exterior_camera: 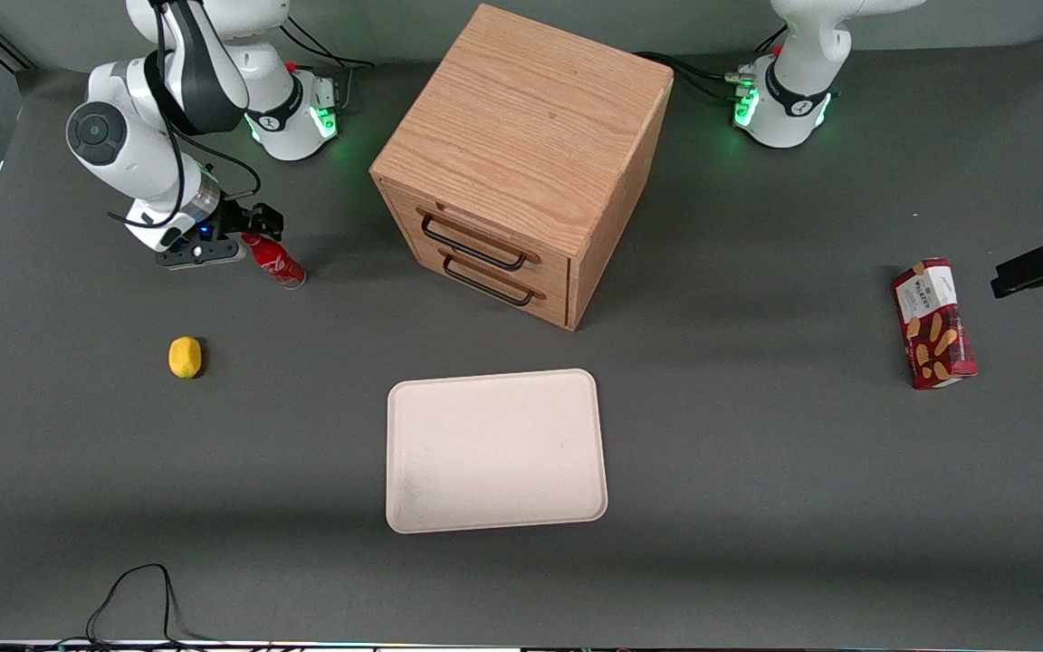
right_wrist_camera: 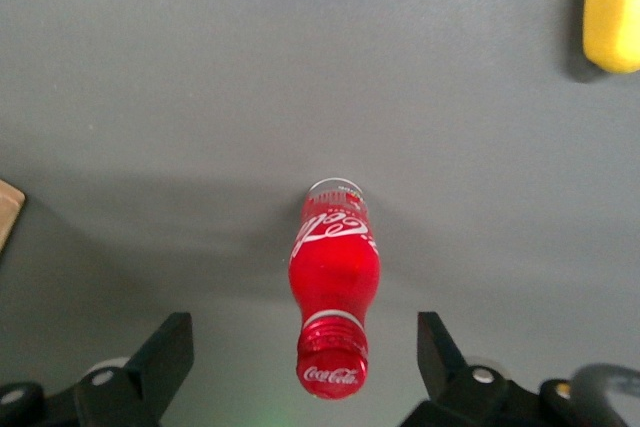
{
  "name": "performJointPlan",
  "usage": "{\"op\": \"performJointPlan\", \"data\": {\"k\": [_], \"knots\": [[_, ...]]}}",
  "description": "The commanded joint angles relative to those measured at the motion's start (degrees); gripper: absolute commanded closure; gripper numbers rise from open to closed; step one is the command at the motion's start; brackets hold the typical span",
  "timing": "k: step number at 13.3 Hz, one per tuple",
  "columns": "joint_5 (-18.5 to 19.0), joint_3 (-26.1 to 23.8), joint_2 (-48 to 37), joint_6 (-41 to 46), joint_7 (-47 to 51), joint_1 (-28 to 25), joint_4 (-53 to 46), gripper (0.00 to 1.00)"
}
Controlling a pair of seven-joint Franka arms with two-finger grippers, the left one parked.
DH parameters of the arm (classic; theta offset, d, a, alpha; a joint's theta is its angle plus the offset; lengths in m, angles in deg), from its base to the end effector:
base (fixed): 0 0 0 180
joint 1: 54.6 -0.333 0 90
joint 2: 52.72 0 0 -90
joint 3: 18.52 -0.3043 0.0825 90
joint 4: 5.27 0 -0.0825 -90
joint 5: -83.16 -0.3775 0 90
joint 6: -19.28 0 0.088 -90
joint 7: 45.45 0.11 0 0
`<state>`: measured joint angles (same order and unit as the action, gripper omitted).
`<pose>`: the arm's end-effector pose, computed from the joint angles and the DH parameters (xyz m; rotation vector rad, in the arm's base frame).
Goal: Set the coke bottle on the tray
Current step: 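Close the right gripper on the bottle's neck and lift it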
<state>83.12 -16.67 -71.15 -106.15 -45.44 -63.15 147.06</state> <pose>0.3794 0.0453 0.3236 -3.1255 -0.1858 0.2327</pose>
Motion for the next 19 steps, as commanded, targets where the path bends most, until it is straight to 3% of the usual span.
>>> {"op": "performJointPlan", "data": {"k": [1,4,5,6,8,9,19], "knots": [[0.39,0.26,-0.29,-2.62,-2.47,0.38,1.75,0.02],[0.39,0.26,-0.29,-4.20,-2.47,0.37,3.07,0.05],[0.39,0.26,-0.29,-4.38,-2.47,0.38,3.33,0.10],[0.39,0.26,-0.29,-4.38,-2.56,0.29,3.33,0.24],[0.39,0.26,-0.46,-4.38,-2.47,0.38,3.42,0.84],[0.39,0.26,-0.55,-4.38,-2.47,0.38,3.42,1.00],[0.30,0.26,-0.55,-3.77,-1.77,0.38,1.76,1.00]]}}
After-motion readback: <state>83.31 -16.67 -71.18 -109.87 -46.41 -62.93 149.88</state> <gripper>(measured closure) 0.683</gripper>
